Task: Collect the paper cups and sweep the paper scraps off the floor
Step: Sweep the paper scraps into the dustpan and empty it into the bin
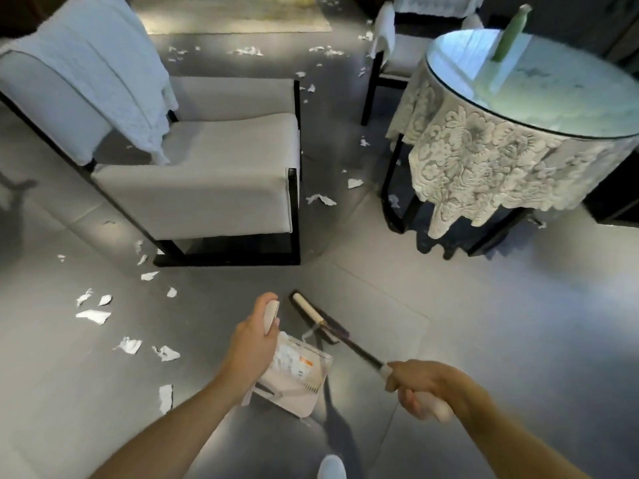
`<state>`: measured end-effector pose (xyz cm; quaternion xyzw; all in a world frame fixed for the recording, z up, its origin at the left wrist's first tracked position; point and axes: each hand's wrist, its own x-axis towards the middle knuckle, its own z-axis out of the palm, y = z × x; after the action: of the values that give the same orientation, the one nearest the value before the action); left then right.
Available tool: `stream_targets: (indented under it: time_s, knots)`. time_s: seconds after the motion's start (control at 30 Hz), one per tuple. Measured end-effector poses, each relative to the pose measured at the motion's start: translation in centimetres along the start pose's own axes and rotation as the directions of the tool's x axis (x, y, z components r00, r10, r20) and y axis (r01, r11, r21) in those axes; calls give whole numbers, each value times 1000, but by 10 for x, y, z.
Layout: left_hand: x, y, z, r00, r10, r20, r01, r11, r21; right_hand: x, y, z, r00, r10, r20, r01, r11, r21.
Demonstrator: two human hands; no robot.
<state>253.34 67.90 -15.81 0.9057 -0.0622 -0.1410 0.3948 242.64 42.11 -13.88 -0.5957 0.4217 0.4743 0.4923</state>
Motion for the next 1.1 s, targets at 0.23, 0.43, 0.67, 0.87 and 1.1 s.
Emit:
stream_targets:
  time_s: [0.23,0.43,0.67,0.87,1.1]
  knots:
    - [-32,-28,-31,987,136,87,-142,988,68,-91,51,77,991,4,132,-25,987,159]
    - [-102,-72,-77,972,210,104,-216,975,55,-139,80,127,992,-76,105,29,922,387]
    - [-161,-112,-137,994,105,31,-108,991,78,-160,71,158,973,-192,129,87,822,562]
    - [-219,-154,-185,999,44,-31,-43,999,20,-143,35,201,970,-227,87,162,870,466]
    - [-290,-220,-245,987,-119,-109,117,993,-20,-101,4,291,975,-219,45,202,947,249]
